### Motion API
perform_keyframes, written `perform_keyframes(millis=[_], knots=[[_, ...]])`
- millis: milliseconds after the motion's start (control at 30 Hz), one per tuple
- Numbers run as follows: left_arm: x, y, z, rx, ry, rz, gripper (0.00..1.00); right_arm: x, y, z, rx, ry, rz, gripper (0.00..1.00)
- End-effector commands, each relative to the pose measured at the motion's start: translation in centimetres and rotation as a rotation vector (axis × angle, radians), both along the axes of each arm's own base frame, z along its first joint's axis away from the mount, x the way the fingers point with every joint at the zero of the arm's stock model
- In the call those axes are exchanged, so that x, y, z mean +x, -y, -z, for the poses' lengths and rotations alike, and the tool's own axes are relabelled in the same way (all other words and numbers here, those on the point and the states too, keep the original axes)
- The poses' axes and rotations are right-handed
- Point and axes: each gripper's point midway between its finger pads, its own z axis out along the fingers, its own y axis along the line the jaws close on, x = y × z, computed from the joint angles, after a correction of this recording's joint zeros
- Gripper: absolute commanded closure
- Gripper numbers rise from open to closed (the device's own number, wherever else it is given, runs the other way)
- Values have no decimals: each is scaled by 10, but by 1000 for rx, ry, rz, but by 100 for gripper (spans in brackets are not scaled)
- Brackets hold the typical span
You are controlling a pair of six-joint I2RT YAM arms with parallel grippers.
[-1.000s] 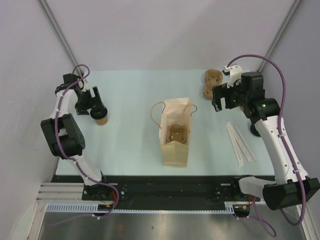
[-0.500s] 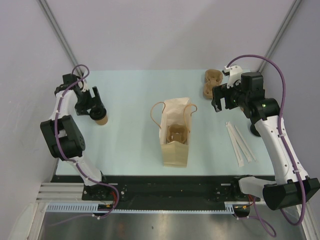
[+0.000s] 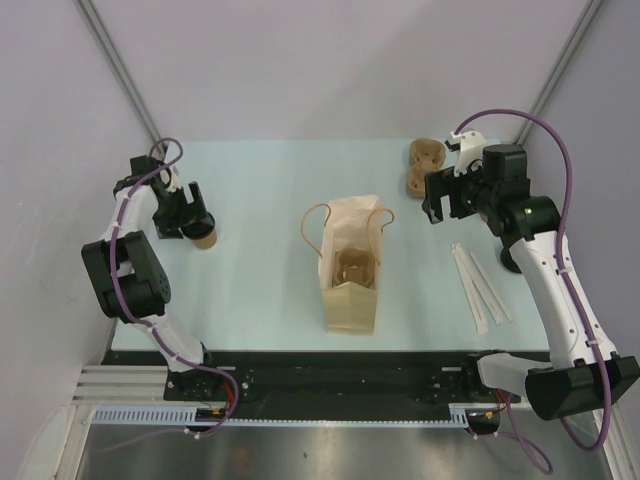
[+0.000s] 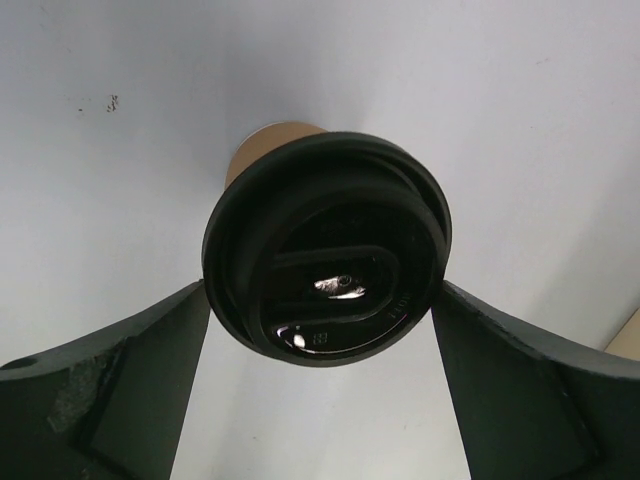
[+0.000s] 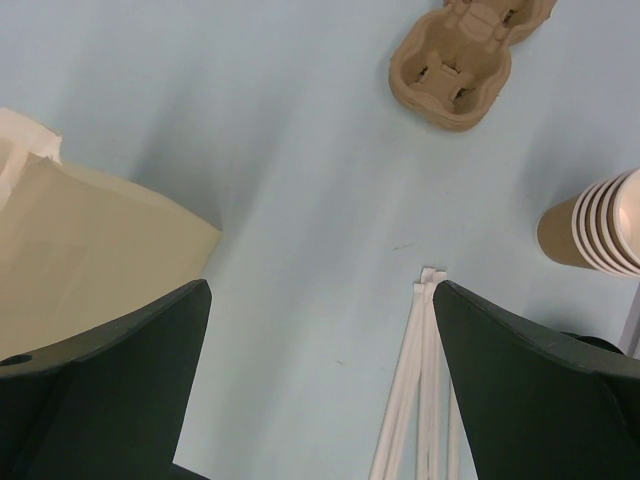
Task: Pack the takeout coffee
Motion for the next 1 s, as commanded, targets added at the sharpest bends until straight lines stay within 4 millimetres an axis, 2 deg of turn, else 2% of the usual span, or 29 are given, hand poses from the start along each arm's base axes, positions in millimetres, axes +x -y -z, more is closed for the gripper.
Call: perform_keyframes(millis=[0, 400, 967], knots=[[6, -2, -22, 27, 71, -8, 4, 2, -2, -16, 28, 41, -2, 0], [21, 0, -37, 16, 119, 10, 2, 0, -1, -18, 27, 45, 2, 0], [20, -3, -18, 22, 87, 14, 7, -1, 1, -17, 40, 38, 13, 0]])
